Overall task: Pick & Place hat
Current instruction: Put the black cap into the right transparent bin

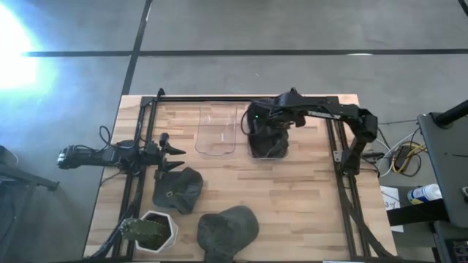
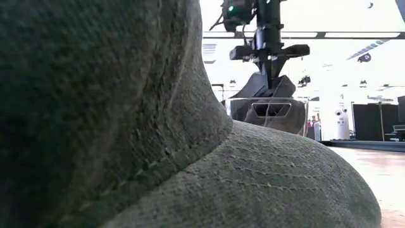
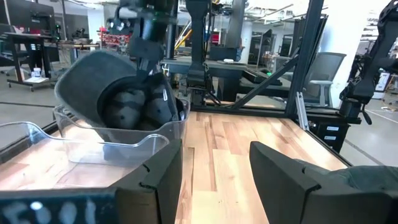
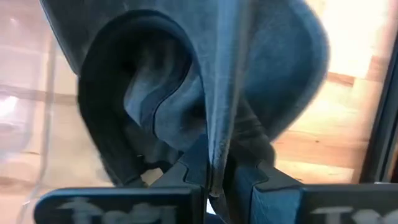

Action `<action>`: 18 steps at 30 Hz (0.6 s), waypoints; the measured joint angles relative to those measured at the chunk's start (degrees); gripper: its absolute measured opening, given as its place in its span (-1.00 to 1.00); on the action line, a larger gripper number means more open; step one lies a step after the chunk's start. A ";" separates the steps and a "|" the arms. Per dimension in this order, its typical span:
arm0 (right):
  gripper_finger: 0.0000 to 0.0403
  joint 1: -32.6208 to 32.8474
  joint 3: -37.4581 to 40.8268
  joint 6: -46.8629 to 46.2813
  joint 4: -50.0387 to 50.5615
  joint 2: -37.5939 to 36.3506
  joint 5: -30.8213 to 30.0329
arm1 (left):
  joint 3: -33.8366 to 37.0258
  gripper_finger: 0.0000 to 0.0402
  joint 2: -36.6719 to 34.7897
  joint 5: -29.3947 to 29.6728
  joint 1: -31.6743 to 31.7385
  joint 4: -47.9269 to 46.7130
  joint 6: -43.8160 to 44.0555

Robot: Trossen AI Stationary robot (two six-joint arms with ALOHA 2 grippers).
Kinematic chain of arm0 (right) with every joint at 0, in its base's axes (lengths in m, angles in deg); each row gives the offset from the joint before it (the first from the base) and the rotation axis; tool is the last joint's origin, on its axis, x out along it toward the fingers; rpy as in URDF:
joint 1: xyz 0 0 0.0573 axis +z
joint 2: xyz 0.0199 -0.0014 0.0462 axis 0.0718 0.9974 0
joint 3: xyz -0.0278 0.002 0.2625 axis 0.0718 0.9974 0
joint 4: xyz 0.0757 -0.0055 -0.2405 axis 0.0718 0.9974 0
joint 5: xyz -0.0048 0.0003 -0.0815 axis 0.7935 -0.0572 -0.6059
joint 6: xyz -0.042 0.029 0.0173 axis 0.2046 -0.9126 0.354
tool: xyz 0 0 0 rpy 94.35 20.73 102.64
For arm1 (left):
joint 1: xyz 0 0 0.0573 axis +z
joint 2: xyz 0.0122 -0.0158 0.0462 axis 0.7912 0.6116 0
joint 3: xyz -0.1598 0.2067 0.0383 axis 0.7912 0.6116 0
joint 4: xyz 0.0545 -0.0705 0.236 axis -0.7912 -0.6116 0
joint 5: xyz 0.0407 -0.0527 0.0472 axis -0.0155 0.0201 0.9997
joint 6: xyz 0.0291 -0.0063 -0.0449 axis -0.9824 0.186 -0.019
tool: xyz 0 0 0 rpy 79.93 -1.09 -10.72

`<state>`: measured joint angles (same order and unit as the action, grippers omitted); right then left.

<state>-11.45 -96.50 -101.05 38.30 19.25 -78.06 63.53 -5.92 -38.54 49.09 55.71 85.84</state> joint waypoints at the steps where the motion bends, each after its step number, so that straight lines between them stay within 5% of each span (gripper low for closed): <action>1: -0.86 0.00 -0.19 0.39 0.17 1.11 0.38 | 0.00 -0.10 0.00 -0.02 0.00 0.00 0.00; 11: -0.86 0.11 -1.59 3.42 0.21 10.18 4.26 | 0.00 -0.10 0.00 -0.02 0.00 0.00 0.00; 18: -0.82 0.35 -6.27 8.61 -0.76 10.96 0.46 | 0.00 -0.10 0.00 -0.02 0.02 0.02 0.00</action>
<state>-11.10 -102.77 -92.44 37.54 30.21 -77.60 63.53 -5.92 -38.56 49.12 55.73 85.84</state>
